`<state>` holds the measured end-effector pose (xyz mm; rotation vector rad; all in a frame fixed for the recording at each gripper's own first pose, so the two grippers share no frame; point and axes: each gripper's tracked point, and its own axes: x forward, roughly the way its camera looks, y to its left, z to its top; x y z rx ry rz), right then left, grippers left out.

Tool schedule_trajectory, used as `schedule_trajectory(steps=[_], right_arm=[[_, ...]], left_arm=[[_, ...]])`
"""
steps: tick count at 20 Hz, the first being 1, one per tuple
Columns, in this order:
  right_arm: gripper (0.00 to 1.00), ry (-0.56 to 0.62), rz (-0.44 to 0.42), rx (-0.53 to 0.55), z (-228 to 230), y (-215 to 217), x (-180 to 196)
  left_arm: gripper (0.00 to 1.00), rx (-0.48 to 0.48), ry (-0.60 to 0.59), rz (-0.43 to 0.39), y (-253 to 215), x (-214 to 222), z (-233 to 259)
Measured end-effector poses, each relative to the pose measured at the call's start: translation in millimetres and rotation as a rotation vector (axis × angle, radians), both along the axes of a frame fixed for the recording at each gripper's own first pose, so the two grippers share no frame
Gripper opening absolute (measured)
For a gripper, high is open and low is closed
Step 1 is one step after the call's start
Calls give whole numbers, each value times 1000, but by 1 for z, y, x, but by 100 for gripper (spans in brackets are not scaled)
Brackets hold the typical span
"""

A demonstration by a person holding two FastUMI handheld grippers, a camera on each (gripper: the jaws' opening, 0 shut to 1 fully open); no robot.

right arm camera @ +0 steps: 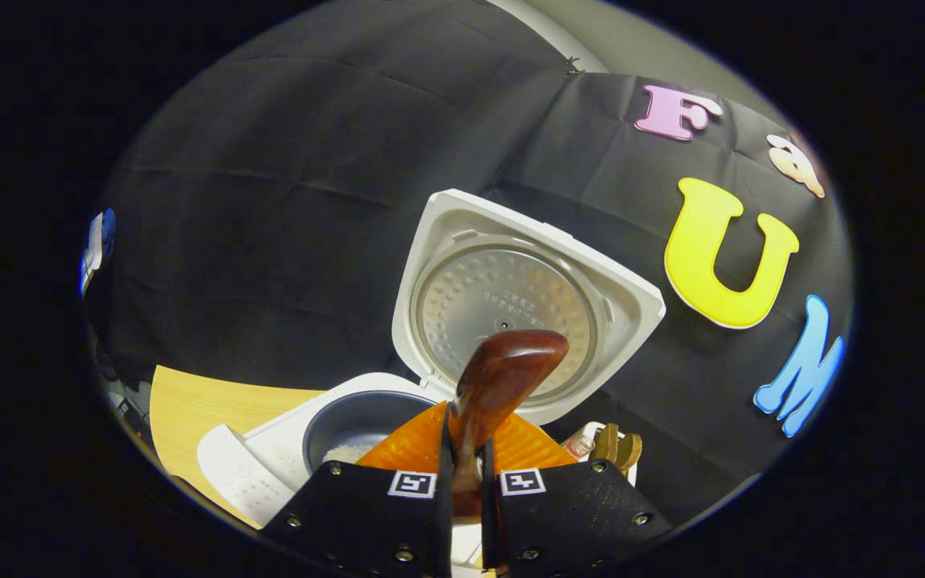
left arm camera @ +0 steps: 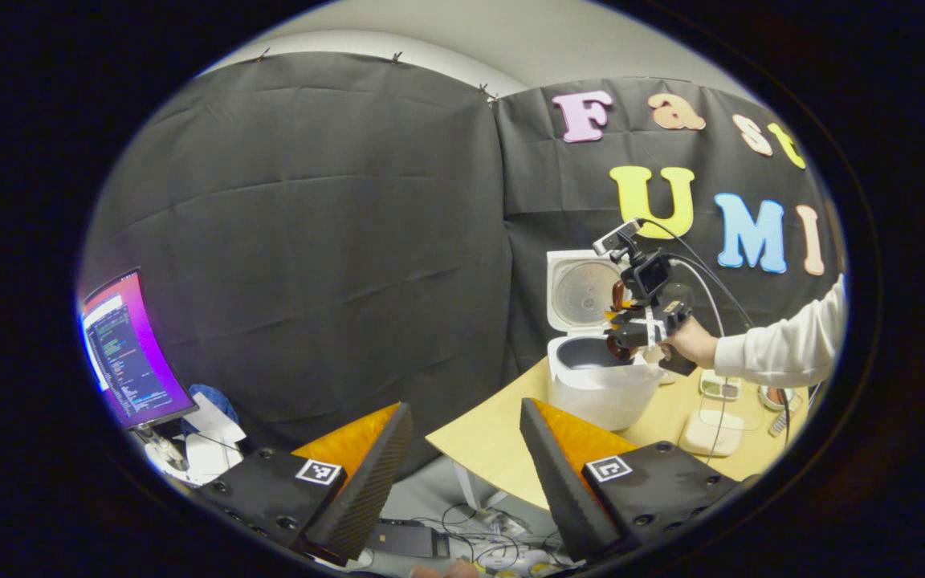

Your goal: Close the left gripper, press the button to open the rice cooker; take a wooden spoon from the chopstick holder with the right hand, scoop a spoonful of rice and pour it into the rice cooker, then put the wooden spoon back into the chopstick holder.

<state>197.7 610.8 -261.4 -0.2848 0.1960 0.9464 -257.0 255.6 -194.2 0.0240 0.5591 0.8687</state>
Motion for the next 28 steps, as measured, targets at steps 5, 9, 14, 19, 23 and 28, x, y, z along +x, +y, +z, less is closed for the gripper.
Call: schedule_trajectory(steps=[5, 9, 14, 19, 23, 28], right_arm=[[15, 233, -47, 117, 21, -37, -6], [15, 565, -70, 361, 57, -79, -10], [15, 810, -189, 621, 93, -198, -3], [15, 839, -411, 688, 60, -350, -3], [15, 842, -578, 744, 32, -462, -8], [15, 878, -734, 777, -27, -576, -8]], left_arm=[[96, -2, -44, -44, -6, 5, 3], [96, -26, -98, -125, -14, 11, 5], [96, -116, -179, -300, -48, 13, -18], [95, -180, -212, -444, -73, 52, -37], [93, -230, -201, -514, -100, 75, -48], [92, -229, -178, -541, -137, 112, -50]])
